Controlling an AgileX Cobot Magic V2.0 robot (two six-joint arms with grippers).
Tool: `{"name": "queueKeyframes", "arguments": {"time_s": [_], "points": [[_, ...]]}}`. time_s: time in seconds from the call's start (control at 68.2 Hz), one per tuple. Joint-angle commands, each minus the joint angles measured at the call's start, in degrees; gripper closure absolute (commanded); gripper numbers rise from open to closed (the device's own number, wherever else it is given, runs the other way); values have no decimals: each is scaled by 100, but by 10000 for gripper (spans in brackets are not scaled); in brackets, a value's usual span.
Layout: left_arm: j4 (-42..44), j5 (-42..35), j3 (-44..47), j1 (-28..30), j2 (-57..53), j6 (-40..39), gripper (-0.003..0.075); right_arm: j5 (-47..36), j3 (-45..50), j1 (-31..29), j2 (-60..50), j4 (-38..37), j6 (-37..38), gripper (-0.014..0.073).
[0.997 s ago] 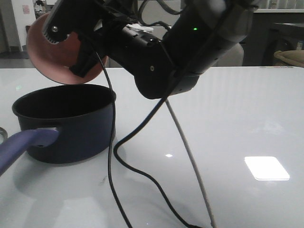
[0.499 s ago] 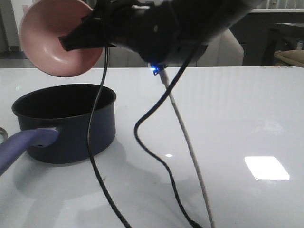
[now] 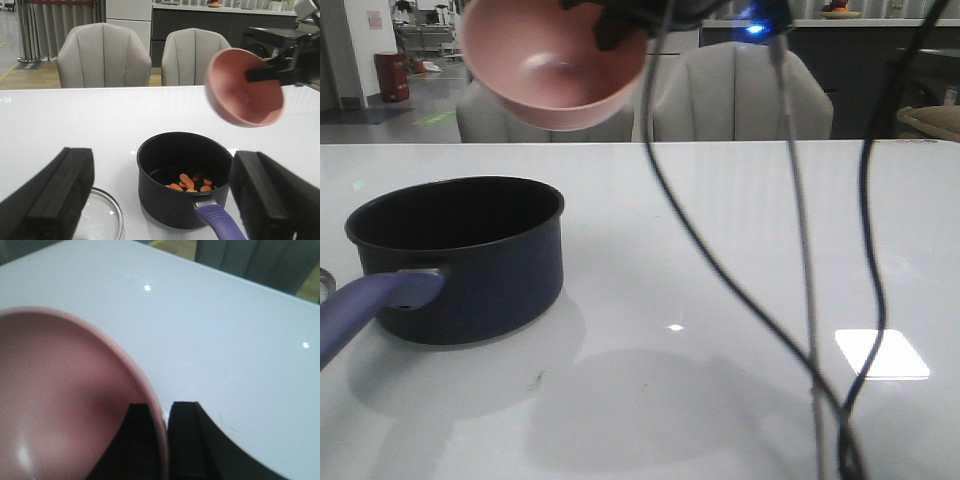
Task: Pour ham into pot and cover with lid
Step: 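Carry the empty bowl back and lower it onto the table with the right gripper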
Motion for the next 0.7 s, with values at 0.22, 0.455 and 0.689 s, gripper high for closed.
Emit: {"name": "queueKeyframes", "arguments": {"time_s": [0.22,0.455,0.689], "points": [[-44,-468,-146,-35,67,-53,135,2130,-142,-1783,-594,21,-6,459],[-44,-468,-146,-35,67,-53,135,2829,-142,-2437,-204,21,25,459],[-44,-468,-146,-35,67,-53,135,3121,-142,-2513,325,198,75,459]]}}
